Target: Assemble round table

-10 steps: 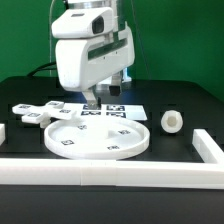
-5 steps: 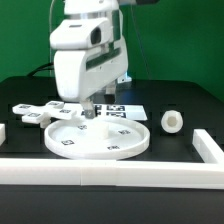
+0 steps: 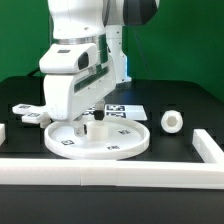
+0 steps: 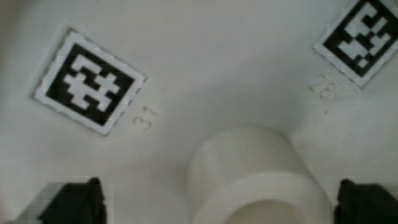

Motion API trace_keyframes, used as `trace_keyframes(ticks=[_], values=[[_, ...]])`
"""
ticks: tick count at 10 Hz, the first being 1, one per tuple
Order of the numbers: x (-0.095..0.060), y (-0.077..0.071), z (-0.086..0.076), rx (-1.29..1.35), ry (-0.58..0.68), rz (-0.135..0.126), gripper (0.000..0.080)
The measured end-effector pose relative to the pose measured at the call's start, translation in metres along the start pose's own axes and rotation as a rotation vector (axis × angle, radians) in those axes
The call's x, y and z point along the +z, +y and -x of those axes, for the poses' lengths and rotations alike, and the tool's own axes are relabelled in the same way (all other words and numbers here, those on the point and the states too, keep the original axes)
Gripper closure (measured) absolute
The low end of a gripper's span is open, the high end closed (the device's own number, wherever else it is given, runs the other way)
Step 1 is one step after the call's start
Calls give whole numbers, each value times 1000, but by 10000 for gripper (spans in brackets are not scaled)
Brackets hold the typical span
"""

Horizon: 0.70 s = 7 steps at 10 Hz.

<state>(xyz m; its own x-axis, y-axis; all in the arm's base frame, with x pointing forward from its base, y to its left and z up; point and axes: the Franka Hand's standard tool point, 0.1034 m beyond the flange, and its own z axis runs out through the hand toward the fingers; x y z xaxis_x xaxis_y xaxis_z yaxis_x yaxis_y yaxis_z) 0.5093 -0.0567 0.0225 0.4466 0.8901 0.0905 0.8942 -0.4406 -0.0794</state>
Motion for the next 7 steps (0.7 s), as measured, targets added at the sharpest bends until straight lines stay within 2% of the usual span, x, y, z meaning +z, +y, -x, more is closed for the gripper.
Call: trace_keyframes(ticks=[5, 6, 7], values=[[6, -6, -4, 14, -1, -14, 150], [6, -6, -4, 14, -1, -14, 252], [6, -6, -4, 15, -1, -14, 388]])
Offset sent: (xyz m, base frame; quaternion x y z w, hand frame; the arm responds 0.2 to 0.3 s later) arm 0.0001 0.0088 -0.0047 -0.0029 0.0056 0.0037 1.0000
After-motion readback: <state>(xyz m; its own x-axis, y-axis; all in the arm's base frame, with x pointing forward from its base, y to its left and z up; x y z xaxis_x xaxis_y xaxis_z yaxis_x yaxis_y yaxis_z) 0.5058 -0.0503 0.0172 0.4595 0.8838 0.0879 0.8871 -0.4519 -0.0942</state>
